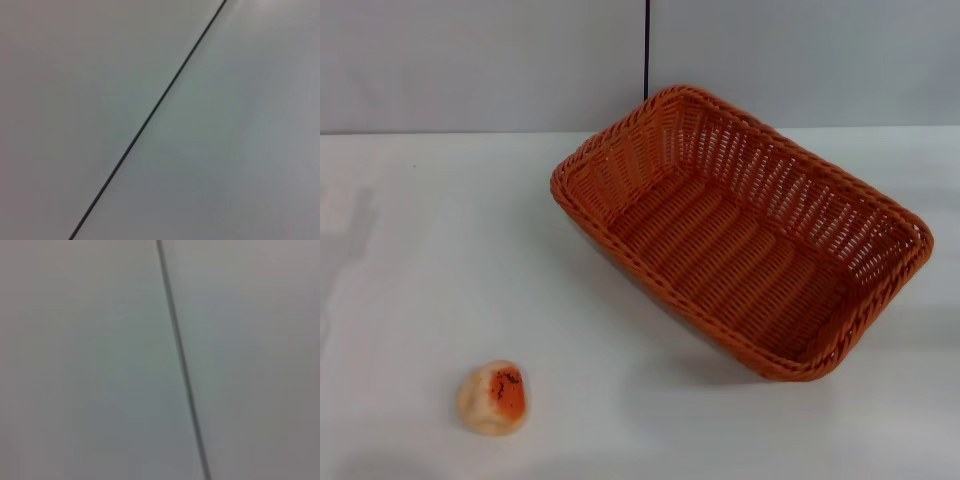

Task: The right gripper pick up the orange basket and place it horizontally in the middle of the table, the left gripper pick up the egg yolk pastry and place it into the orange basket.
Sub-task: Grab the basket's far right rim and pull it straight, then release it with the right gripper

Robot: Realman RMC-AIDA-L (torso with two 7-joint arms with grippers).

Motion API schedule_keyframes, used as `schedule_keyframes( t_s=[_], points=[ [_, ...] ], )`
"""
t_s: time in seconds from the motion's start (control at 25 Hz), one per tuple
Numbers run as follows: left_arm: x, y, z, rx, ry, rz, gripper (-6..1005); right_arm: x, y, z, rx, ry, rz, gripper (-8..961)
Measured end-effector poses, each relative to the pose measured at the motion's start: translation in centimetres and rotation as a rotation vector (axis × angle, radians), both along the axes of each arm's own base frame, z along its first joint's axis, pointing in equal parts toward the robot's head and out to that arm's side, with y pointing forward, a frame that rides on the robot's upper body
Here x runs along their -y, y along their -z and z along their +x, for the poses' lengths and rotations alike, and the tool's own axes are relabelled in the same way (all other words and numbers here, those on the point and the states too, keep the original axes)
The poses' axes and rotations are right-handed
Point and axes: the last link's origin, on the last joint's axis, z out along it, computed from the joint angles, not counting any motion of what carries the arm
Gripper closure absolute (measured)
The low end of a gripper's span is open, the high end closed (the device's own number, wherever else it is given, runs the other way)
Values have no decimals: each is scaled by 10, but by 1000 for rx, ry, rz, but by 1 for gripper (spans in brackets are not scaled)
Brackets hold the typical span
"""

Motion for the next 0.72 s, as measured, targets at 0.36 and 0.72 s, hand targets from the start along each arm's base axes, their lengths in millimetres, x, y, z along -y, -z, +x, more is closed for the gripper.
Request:
schedule_keyframes(
  t_s=[0.36,0.72],
  points=[
    [3,-1,-2,-2,-3,1,229,-7,-7,-13,-117,-134,-197,438],
    [2,0,-1,-2,0,-5,229,-20,-52,-56,-24,-245,-609,414]
  ],
)
